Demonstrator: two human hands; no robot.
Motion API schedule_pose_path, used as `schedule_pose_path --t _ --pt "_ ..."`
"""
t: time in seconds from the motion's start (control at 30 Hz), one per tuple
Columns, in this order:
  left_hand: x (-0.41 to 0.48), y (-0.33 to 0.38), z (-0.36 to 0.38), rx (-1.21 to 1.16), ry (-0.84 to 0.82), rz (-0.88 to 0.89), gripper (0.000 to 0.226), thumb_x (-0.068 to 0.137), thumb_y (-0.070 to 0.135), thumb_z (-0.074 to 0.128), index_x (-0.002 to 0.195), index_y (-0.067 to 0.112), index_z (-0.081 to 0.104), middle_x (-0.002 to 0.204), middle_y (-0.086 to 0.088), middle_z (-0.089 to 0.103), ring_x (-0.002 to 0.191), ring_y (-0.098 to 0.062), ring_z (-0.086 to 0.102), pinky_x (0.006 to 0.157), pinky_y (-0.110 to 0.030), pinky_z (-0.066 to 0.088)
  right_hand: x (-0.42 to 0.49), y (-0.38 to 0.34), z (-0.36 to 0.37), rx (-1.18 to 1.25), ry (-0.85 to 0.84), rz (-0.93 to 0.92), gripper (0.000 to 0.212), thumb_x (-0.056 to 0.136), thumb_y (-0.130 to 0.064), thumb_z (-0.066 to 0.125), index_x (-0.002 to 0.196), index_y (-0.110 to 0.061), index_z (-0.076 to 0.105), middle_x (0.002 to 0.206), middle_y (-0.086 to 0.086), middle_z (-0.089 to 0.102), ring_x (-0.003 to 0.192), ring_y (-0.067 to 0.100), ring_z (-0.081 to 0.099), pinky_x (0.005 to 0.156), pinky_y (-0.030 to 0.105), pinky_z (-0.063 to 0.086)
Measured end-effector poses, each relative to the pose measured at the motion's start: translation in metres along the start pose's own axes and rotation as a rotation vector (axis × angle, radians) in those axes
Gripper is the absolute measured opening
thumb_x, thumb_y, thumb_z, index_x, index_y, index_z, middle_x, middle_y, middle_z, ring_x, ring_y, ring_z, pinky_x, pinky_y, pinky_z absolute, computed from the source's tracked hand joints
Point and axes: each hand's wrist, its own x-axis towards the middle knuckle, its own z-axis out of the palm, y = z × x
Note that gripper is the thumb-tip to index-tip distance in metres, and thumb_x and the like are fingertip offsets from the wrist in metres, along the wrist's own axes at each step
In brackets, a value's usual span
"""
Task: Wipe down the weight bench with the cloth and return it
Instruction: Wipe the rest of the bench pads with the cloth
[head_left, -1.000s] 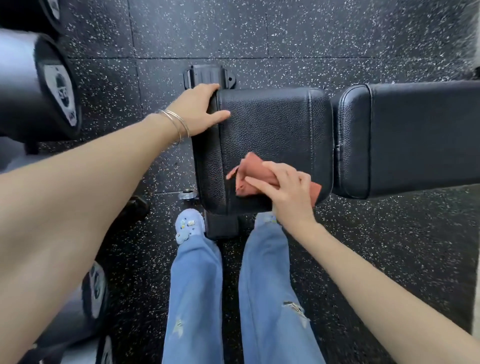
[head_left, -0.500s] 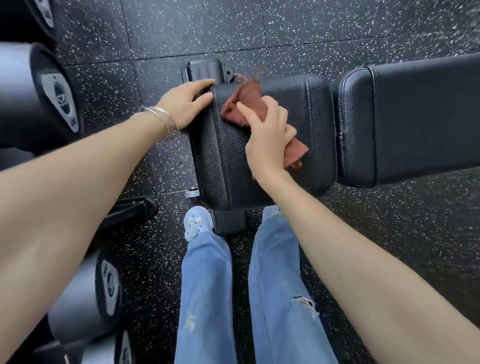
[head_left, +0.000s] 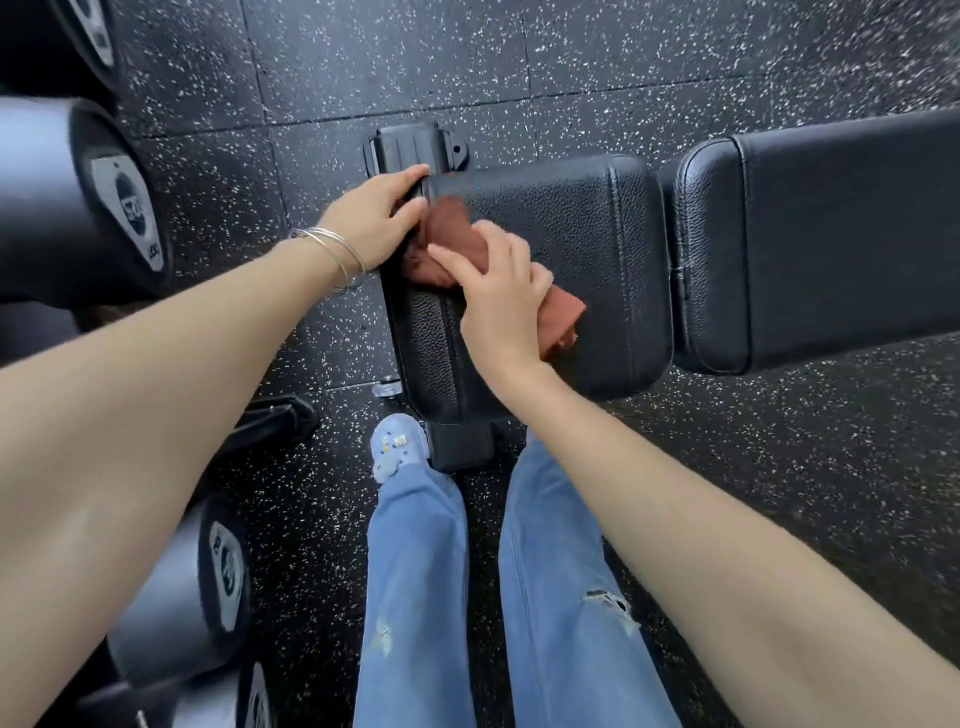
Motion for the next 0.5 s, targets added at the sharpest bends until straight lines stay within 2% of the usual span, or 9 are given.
schedule_pose_path --t 0.07,0.1,0.2,0.3,0.4,0.5 --pt "0.000 0.001 -0.002 0.000 -0.006 -0.003 0.048 0.100 0.030 0.036 0.147 0.021 0.029 0.147 -0.010 0.040 0.135 -0.026 0.038 0.108 -0.037 0.030 -0.042 0.001 0.005 -0.022 -0.046 -0.137 0.048 0.082 -0.015 0.032 0.113 -0.030 0.067 0.132 0.009 0.052 0.120 0.032 0.046 0.085 0.043 0.031" --pt "-0.001 0.001 -0.002 0.003 -0.013 -0.004 0.048 0.100 0.030 0.036 0.147 0.021 0.029 0.147 -0.011 0.040 0.135 -0.026 0.038 0.108 -0.037 0.030 -0.065 0.005 0.007 -0.036 -0.070 -0.220 0.047 0.081 -0.016 0.034 0.109 -0.029 0.069 0.128 0.010 0.056 0.116 0.033 0.051 0.083 0.044 0.036" --pt "-0.002 0.001 -0.005 0.014 -0.027 0.001 0.048 0.101 0.030 0.034 0.147 0.020 0.028 0.146 -0.011 0.041 0.134 -0.027 0.039 0.108 -0.038 0.031 -0.104 0.022 0.006 -0.137 -0.096 -0.454 0.038 0.077 -0.015 0.045 0.097 -0.030 0.074 0.115 0.008 0.066 0.103 0.028 0.063 0.074 0.041 0.049" --pt "-0.004 0.002 -0.004 0.007 -0.033 0.021 0.049 0.100 0.026 0.035 0.148 0.018 0.027 0.146 -0.012 0.042 0.133 -0.026 0.039 0.108 -0.036 0.030 -0.096 0.031 0.003 -0.233 -0.120 -0.628 0.035 0.072 -0.013 0.060 0.098 -0.032 0.073 0.116 0.005 0.065 0.103 0.025 0.063 0.074 0.040 0.047" --pt "-0.004 0.002 0.000 -0.005 -0.001 0.007 0.049 0.100 0.025 0.038 0.147 0.016 0.028 0.144 -0.013 0.043 0.133 -0.026 0.039 0.107 -0.035 0.030 -0.076 0.023 0.006 -0.242 -0.150 -0.639 0.037 0.067 -0.016 0.074 0.100 -0.033 0.071 0.120 0.005 0.063 0.106 0.025 0.059 0.078 0.041 0.045" --pt "-0.005 0.004 0.007 -0.020 0.029 -0.033 0.051 0.099 0.026 0.039 0.148 0.016 0.027 0.147 -0.012 0.038 0.135 -0.025 0.035 0.110 -0.036 0.028 -0.074 0.018 0.011 -0.198 -0.157 -0.613 0.032 0.071 -0.020 0.073 0.100 -0.034 0.071 0.120 0.002 0.062 0.107 0.025 0.059 0.078 0.042 0.045"
